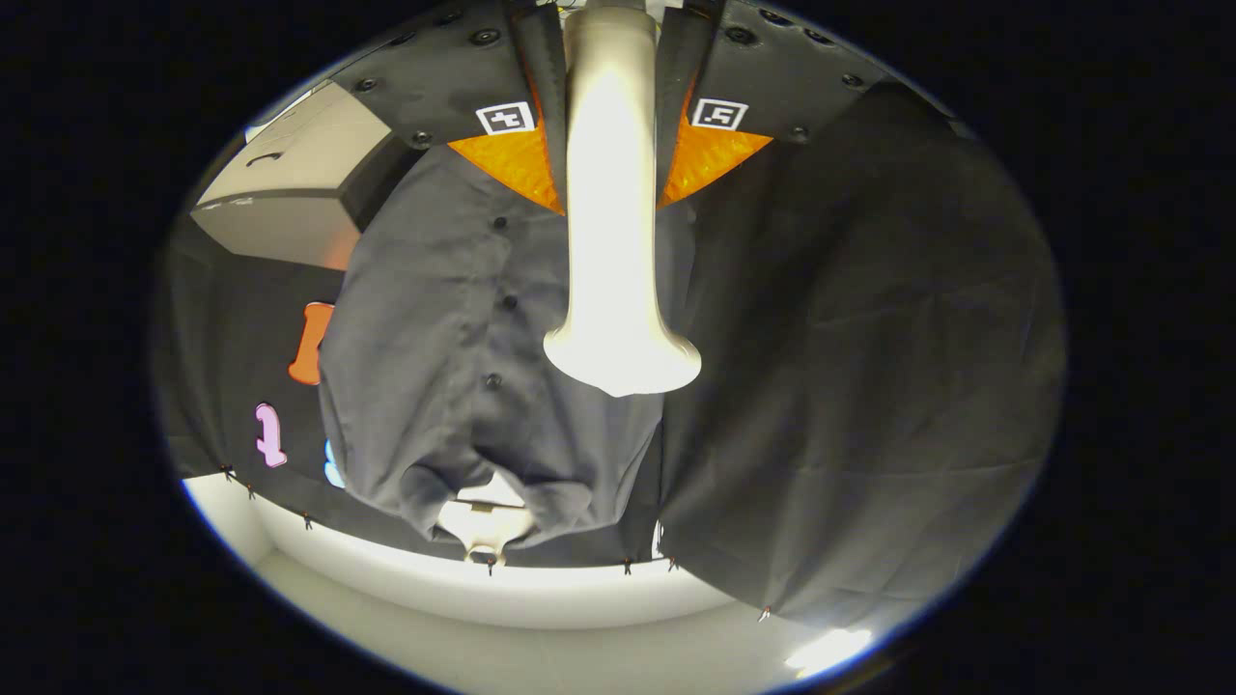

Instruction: Iron the clothes twice with a garment steamer, once on the left side and once on the right side.

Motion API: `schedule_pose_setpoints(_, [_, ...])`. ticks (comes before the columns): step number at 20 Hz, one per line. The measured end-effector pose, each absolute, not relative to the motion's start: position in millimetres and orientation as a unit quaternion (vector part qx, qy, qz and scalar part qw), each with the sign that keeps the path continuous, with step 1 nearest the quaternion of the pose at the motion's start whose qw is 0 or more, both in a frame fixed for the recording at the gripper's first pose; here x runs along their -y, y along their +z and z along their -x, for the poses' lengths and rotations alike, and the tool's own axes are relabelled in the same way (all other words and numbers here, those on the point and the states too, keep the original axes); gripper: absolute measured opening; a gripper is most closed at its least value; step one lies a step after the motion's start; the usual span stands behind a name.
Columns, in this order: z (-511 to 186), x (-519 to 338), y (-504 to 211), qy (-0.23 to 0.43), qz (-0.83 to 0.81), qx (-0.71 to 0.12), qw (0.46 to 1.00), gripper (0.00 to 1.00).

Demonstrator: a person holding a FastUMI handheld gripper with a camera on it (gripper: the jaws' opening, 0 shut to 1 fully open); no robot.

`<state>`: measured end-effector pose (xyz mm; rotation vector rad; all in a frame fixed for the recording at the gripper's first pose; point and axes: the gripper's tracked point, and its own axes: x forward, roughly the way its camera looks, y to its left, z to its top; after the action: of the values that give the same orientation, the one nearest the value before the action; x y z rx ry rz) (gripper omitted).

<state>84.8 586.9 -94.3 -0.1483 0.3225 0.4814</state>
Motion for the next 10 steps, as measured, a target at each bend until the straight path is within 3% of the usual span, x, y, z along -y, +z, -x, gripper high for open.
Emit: schedule_pose_setpoints(10, [-28,-447,19,0.176,0.071,-0.109,0.976,0.45])
